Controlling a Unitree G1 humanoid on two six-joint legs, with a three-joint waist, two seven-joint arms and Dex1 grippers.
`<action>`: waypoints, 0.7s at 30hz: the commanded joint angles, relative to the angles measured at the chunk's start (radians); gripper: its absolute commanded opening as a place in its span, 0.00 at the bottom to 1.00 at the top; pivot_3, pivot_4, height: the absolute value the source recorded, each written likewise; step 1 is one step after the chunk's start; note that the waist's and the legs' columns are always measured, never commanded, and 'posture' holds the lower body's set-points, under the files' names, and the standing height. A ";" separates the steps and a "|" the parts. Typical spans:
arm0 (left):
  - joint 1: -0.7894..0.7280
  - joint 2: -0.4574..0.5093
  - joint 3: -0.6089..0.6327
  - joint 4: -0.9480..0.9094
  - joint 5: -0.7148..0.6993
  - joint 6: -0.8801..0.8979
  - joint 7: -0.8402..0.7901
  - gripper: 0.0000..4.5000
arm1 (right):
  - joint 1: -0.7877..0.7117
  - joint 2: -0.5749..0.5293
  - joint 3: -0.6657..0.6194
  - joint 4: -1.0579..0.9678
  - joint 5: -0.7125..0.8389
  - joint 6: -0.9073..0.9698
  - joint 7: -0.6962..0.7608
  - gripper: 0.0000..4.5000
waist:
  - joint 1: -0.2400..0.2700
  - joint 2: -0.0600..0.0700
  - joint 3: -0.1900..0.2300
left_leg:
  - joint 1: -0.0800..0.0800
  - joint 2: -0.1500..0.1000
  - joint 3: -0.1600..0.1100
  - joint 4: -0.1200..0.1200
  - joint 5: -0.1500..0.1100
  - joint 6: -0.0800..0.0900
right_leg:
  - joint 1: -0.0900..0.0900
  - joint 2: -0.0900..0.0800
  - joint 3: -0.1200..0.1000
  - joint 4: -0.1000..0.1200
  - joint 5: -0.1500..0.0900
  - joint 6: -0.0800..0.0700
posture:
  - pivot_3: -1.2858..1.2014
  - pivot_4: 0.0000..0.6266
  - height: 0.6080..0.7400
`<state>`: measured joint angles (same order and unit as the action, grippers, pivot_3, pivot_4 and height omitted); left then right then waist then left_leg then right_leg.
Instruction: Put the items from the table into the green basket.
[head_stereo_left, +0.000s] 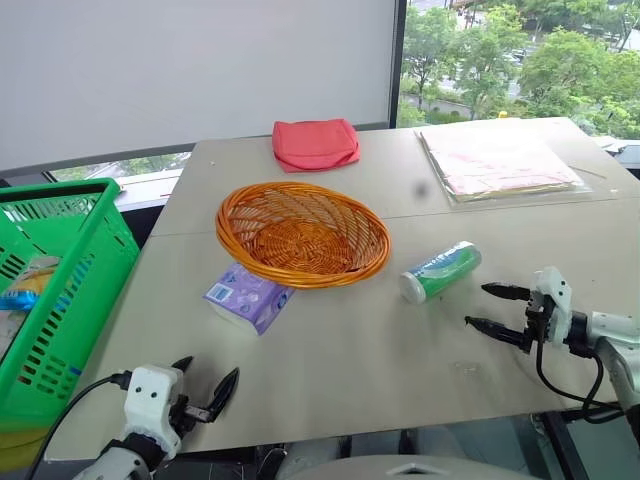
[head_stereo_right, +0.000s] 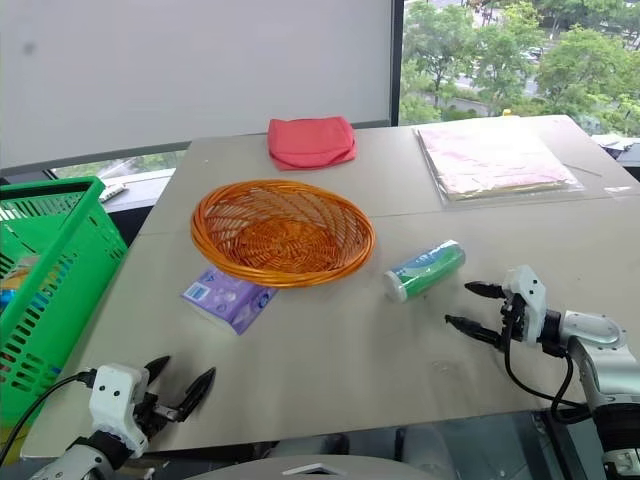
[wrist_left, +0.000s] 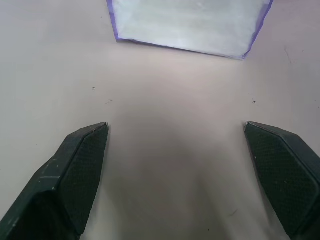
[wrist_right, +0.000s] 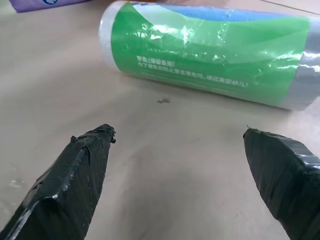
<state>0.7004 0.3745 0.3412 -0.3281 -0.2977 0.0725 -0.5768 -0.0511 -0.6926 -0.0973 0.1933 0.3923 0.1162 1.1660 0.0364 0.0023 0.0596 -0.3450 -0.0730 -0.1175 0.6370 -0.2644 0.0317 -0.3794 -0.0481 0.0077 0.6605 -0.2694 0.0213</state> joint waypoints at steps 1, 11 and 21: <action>0.020 0.012 -0.008 -0.010 -0.014 -0.001 -0.032 1.00 | -0.049 -0.004 -0.043 -0.094 0.059 0.049 -0.018 1.00 | -0.001 0.001 0.002 | 0.000 0.000 0.000 0.000 0.000 0.000 | 0.000 0.000 0.000 0.000 0.000 0.000 | 0.52 0.06 1.00; 0.163 0.137 0.127 -0.258 -0.287 0.014 -0.285 1.00 | -0.307 0.007 0.151 -0.401 0.058 0.148 0.023 1.00 | -0.020 -0.005 0.014 | -0.001 0.008 0.001 0.000 -0.002 -0.003 | -0.003 0.007 0.001 -0.001 0.000 0.000 | 0.53 0.03 1.00; 0.185 0.190 0.290 -0.382 -0.371 0.047 -0.308 1.00 | -0.617 0.199 0.475 -0.133 -0.252 -0.087 0.056 1.00 | 0.001 -0.008 0.011 | -0.003 0.009 0.003 0.000 -0.003 -0.005 | -0.006 0.009 0.002 -0.002 0.004 -0.002 | 0.57 0.00 1.00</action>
<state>0.8781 0.5657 0.5983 -0.6748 -0.6516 0.1211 -0.8900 -0.6291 -0.5077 0.3584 0.0216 0.1848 0.0939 1.2182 0.0375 -0.0059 0.0710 -0.3484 -0.0646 -0.1149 0.6371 -0.2676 0.0270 -0.3860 -0.0393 0.0100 0.6587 -0.2653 0.0192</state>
